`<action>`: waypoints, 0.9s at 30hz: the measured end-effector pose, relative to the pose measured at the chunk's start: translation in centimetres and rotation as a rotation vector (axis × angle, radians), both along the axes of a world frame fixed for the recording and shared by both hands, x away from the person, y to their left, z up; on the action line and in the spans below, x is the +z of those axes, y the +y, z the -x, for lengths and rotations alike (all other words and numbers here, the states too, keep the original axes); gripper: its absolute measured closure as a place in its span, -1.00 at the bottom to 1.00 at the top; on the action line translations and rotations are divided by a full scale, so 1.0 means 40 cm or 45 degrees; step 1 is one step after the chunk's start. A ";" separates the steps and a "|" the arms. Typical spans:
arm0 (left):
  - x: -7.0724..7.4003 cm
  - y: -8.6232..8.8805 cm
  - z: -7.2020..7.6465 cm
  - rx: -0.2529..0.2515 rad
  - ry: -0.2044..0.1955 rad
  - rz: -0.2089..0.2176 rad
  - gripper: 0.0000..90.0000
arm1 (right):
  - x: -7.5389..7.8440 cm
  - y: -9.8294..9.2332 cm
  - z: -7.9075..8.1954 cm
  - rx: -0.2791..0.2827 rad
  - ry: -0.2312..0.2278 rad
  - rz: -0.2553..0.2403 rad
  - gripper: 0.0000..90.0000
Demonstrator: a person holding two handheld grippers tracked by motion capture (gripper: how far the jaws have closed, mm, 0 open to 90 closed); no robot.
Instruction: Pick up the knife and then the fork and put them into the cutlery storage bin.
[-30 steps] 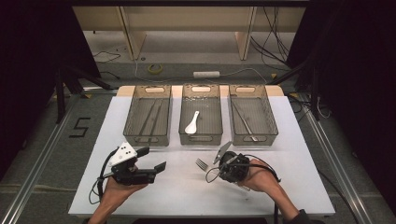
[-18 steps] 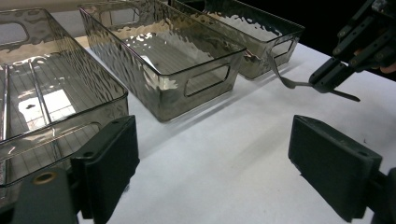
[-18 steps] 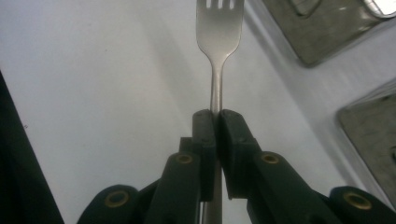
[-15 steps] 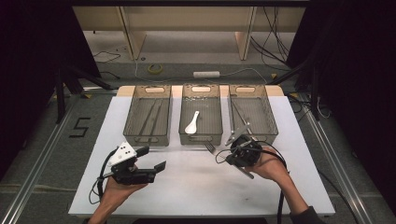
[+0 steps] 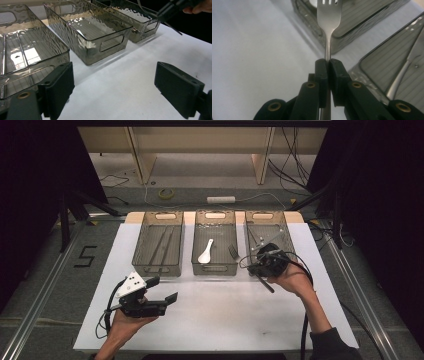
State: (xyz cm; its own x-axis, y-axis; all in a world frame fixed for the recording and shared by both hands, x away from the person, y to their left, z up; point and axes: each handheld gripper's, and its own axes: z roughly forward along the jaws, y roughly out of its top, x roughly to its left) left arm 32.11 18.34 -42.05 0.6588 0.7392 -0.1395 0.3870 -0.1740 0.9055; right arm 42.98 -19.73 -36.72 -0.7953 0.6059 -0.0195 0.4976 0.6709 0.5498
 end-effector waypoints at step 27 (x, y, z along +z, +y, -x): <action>0.000 0.000 0.000 0.002 0.000 0.006 -0.66 | 0.083 -0.050 -0.179 -0.253 -0.061 -0.058 0.90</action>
